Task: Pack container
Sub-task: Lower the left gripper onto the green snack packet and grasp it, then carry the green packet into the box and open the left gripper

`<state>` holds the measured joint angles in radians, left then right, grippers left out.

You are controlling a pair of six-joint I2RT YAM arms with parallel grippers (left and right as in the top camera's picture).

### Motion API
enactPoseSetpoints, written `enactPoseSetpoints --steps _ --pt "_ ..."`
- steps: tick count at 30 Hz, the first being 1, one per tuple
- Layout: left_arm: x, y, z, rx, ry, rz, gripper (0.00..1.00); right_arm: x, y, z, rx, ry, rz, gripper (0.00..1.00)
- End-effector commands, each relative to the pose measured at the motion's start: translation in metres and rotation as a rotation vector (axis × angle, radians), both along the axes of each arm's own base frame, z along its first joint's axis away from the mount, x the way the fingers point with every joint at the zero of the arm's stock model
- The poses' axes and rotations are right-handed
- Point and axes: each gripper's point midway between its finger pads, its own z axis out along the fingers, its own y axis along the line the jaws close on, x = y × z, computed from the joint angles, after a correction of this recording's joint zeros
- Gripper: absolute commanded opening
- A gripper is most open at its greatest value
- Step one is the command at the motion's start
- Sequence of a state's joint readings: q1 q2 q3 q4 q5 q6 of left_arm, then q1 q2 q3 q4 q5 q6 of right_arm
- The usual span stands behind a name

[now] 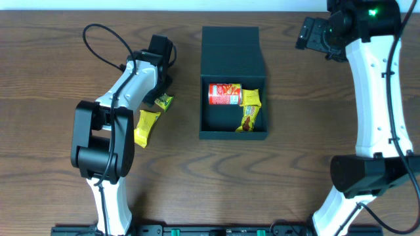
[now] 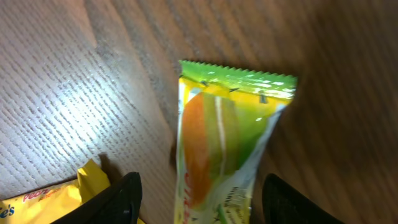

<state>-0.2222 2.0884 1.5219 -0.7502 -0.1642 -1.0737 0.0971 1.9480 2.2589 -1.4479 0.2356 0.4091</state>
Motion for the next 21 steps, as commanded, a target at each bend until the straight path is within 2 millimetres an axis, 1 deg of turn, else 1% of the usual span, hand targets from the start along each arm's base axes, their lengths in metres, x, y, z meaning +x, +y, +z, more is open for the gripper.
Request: enactPoseSetpoints --steps 1,8,14,15,17,21 --pt "-0.005 0.007 -0.010 0.021 0.026 0.014 0.63 0.000 -0.002 0.008 0.000 -0.018 0.000 0.99" --pt "-0.005 0.006 -0.012 0.021 0.026 0.013 0.63 -0.001 -0.002 0.008 -0.001 -0.017 0.000 0.99" --pt "-0.007 0.003 -0.022 0.005 0.051 0.009 0.61 -0.003 -0.003 0.006 -0.002 -0.004 0.000 0.99" --pt "-0.007 0.003 -0.023 0.006 0.052 0.009 0.58 -0.004 -0.003 0.006 -0.002 -0.003 0.000 0.99" --pt "-0.007 0.004 -0.023 0.007 0.052 0.010 0.49 -0.004 -0.003 0.006 -0.002 -0.001 0.000 0.99" --pt "-0.005 0.003 -0.022 0.005 0.044 0.009 0.38 -0.004 -0.003 0.006 -0.002 0.000 0.000 0.99"
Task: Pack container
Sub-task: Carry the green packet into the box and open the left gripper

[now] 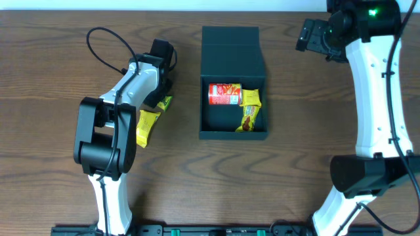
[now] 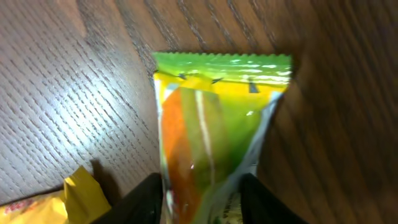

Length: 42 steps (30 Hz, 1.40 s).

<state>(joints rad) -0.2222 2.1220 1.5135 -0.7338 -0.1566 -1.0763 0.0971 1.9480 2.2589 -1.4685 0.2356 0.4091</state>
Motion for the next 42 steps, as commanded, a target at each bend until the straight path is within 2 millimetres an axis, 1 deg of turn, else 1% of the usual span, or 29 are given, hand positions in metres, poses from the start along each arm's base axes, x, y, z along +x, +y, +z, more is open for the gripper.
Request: enactPoseSetpoints --steps 1,6,7,15,18,21,26,28,32,36,38,42 --pt "-0.002 0.004 -0.007 0.006 0.015 0.008 0.36 0.000 -0.002 0.008 0.000 -0.021 0.000 0.99" --pt "-0.002 0.004 -0.006 0.006 0.015 0.008 0.15 0.000 -0.002 0.008 0.000 -0.021 0.000 0.99" --pt "-0.002 0.004 -0.006 0.006 0.015 0.008 0.13 0.000 -0.002 0.008 0.000 -0.021 0.000 0.99" --pt "-0.002 0.001 -0.005 -0.006 0.013 0.005 0.11 0.001 -0.002 0.008 0.000 -0.024 0.000 0.99" --pt "0.004 -0.007 -0.001 -0.040 0.010 -0.060 0.09 0.003 -0.002 0.009 0.001 -0.033 0.000 0.99" --pt "0.013 -0.013 0.008 -0.049 -0.002 -0.159 0.07 0.004 -0.002 0.010 0.001 -0.039 0.000 0.99" --pt "0.023 -0.016 0.025 -0.024 -0.003 -0.320 0.07 0.005 -0.002 0.010 0.002 -0.044 0.000 0.99" --pt "0.025 -0.017 0.035 -0.006 0.007 -0.400 0.07 0.005 -0.002 0.010 0.002 -0.044 0.000 0.99" --pt "0.026 -0.017 0.053 0.015 0.030 -0.500 0.07 0.007 -0.002 0.011 0.002 -0.052 0.000 0.99" --pt "0.022 -0.020 0.069 0.028 0.064 -0.578 0.07 0.010 -0.002 0.013 0.004 -0.067 -0.001 0.99" --pt "0.019 -0.026 0.078 0.034 0.079 -0.623 0.07 0.013 -0.001 0.014 0.006 -0.082 0.000 0.99" --pt "0.014 -0.047 0.094 0.044 0.086 -0.724 0.07 0.019 -0.001 0.018 0.008 -0.111 -0.001 0.99"
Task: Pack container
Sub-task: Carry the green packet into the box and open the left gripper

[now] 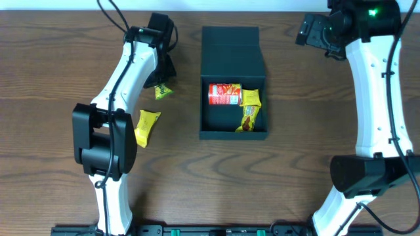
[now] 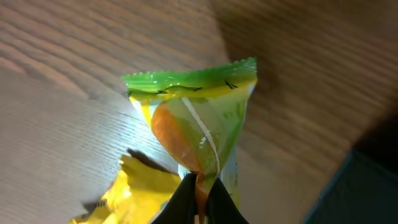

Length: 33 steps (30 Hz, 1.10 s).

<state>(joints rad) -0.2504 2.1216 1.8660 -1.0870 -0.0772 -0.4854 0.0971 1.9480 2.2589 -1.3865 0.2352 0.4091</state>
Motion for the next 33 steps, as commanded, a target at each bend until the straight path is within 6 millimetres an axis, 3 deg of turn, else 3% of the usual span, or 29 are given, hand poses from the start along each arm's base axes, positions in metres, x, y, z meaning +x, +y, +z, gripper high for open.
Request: enactPoseSetpoints --steps 1,9,11,20,27,33 --pt "0.002 -0.025 0.013 0.005 -0.016 -0.138 0.07 0.003 -0.002 0.010 0.000 -0.034 -0.001 0.99" --pt "-0.004 -0.101 0.045 0.015 -0.094 -0.435 0.08 0.011 -0.002 0.014 0.003 -0.072 -0.001 0.99" --pt "-0.012 -0.122 0.048 0.011 -0.103 -0.489 0.13 0.011 -0.002 0.015 0.004 -0.074 -0.001 0.99" --pt "-0.037 -0.181 0.050 -0.006 -0.135 -0.620 0.12 0.014 -0.001 0.012 0.003 -0.073 0.000 0.99" --pt "-0.044 -0.190 0.050 0.003 -0.140 -0.646 0.12 0.013 -0.001 0.012 0.004 -0.069 0.001 0.99" --pt "-0.037 -0.178 0.060 0.057 -0.164 -0.623 0.11 0.000 0.022 -0.010 0.068 0.036 0.146 0.99"
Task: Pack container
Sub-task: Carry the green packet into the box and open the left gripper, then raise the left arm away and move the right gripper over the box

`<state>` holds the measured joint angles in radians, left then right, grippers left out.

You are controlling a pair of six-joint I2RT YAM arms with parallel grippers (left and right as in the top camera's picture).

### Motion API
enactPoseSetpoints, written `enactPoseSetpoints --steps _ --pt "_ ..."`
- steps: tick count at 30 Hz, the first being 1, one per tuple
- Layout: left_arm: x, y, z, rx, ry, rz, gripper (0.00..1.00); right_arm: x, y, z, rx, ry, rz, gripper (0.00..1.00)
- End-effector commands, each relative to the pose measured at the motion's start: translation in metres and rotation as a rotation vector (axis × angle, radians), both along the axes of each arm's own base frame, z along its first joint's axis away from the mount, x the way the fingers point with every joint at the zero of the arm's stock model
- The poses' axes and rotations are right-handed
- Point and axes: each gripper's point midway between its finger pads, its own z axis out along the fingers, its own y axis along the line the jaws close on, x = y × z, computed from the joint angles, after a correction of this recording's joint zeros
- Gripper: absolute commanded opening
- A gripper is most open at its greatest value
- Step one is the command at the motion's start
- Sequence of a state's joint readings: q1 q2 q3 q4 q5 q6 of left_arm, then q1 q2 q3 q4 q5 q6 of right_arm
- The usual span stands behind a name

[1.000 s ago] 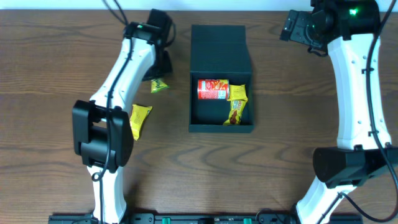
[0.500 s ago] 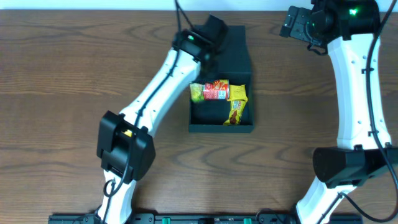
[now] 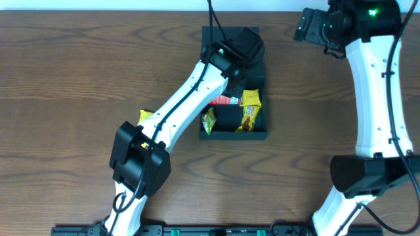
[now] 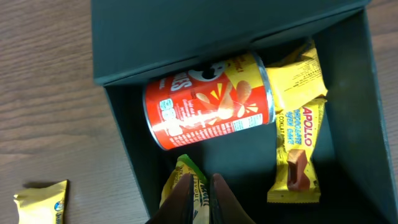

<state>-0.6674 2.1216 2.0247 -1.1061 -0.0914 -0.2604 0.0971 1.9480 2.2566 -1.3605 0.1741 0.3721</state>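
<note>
The dark open box (image 3: 233, 49) stands at the table's middle, its lid flipped back. Inside lie a red snack can (image 4: 208, 102), a yellow packet (image 4: 300, 65) and a yellow Apollo bar (image 4: 298, 155). My left gripper (image 4: 200, 186) is shut on a green-and-yellow packet (image 4: 180, 186), holding it over the box's near left corner, where the overhead view also shows the packet (image 3: 209, 122). My right gripper (image 3: 307, 26) hangs at the far right, away from the box; its jaws are too small to read.
A yellow packet (image 3: 145, 116) lies on the wooden table left of the box, partly under my left arm, and shows in the wrist view as the same yellow packet (image 4: 40, 199). The box's walls (image 4: 124, 149) rise around the contents.
My left gripper, shut on the green-and-yellow packet, was left of the box above the table. It now holds the packet over the inside of the box, near the red can.
My left gripper stood open around the green-and-yellow packet lying on the table. Then its fingers had narrowed onto it. Later the packet hung pinched above the table, left of the box. Now it is over the box's inside. The right arm stayed put.
</note>
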Motion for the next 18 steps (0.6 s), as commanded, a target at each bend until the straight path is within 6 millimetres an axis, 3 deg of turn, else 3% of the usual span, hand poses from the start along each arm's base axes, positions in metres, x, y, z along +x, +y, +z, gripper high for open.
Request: enactPoseSetpoints --steps 1,6,10,13,18 --pt "0.014 0.012 0.019 0.050 -0.074 0.020 0.11 -0.009 0.013 -0.016 0.032 0.075 0.097 0.99" --pt "0.034 0.042 0.080 0.130 -0.246 0.100 0.13 -0.038 0.029 -0.050 0.059 0.240 0.138 0.96" --pt "0.042 0.090 0.133 0.171 -0.346 0.224 0.19 -0.056 0.046 -0.057 0.057 0.310 0.161 0.93" --pt "0.037 0.137 0.152 0.169 -0.335 0.351 0.19 -0.067 0.055 -0.054 0.057 0.329 0.172 0.92" --pt "0.020 0.210 0.161 0.163 -0.252 0.510 0.17 -0.074 0.074 -0.039 0.065 0.283 0.199 0.92"
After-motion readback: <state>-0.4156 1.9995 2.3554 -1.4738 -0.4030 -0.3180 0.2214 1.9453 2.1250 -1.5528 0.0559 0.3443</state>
